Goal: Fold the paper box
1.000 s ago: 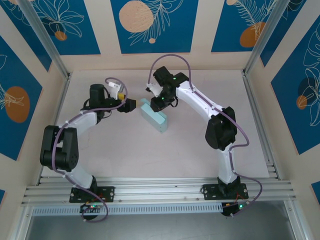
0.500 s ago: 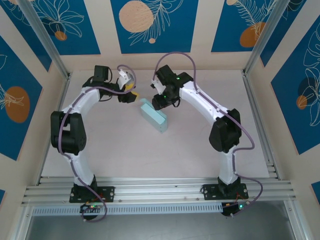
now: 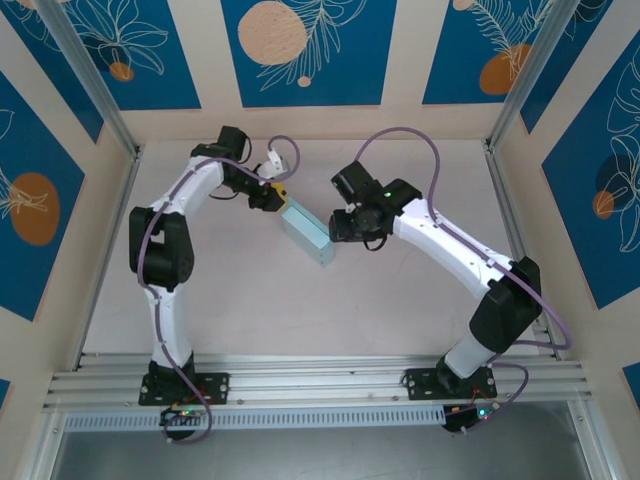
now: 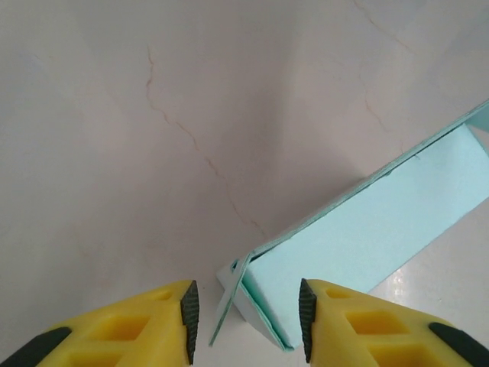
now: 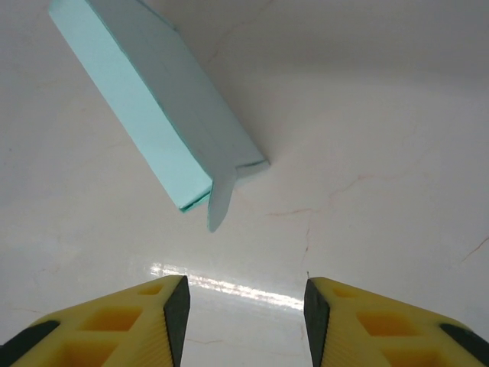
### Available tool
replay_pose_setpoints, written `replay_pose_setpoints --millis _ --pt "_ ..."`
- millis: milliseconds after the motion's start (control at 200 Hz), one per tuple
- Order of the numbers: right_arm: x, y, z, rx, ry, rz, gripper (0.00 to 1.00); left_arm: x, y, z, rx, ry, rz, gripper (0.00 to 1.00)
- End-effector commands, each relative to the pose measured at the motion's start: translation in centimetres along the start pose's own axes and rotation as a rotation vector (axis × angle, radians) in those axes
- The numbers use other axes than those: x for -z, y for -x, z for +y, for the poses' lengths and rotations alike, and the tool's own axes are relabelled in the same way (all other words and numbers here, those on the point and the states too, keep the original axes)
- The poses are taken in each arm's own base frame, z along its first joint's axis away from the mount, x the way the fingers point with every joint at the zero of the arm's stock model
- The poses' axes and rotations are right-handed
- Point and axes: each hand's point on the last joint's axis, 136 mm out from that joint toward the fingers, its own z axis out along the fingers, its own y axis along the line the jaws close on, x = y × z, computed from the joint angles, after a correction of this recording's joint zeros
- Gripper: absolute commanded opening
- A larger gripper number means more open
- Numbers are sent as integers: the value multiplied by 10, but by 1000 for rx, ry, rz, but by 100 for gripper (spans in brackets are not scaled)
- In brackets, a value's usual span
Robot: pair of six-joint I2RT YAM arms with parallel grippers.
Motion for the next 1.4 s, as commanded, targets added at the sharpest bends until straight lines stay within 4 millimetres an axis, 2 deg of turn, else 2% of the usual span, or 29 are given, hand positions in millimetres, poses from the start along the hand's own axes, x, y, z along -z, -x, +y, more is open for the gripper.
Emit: replay_pose_setpoints --millis 0,315,600,810,985,1100,1185,1295,1395 --pt "-5 -3 2 -73 -31 -8 43 -3 -5 -5 3 -26 68 38" --pt "-21 -6 4 -72 -69 20 42 -12 1 -7 8 -26 74 18" --pt "-36 5 5 -58 -98 18 42 -15 7 -7 82 -11 60 0" --pt "-35 19 0 -48 -127 -14 40 -13 5 -8 153 57 78 0" --pt "-17 37 -11 17 -150 -72 40 -11 5 -10 217 171 66 0" --pt "-8 50 -19 75 -131 -114 40 -12 -6 -7 290 254 99 2" --pt "-8 59 -25 117 -92 -137 40 -14 -9 -10 306 266 104 2" --pt "-11 67 -40 105 -65 -127 40 -14 -10 -12 312 285 111 2" --pt "-13 69 -42 105 -16 -115 40 -11 -9 -13 331 301 106 3"
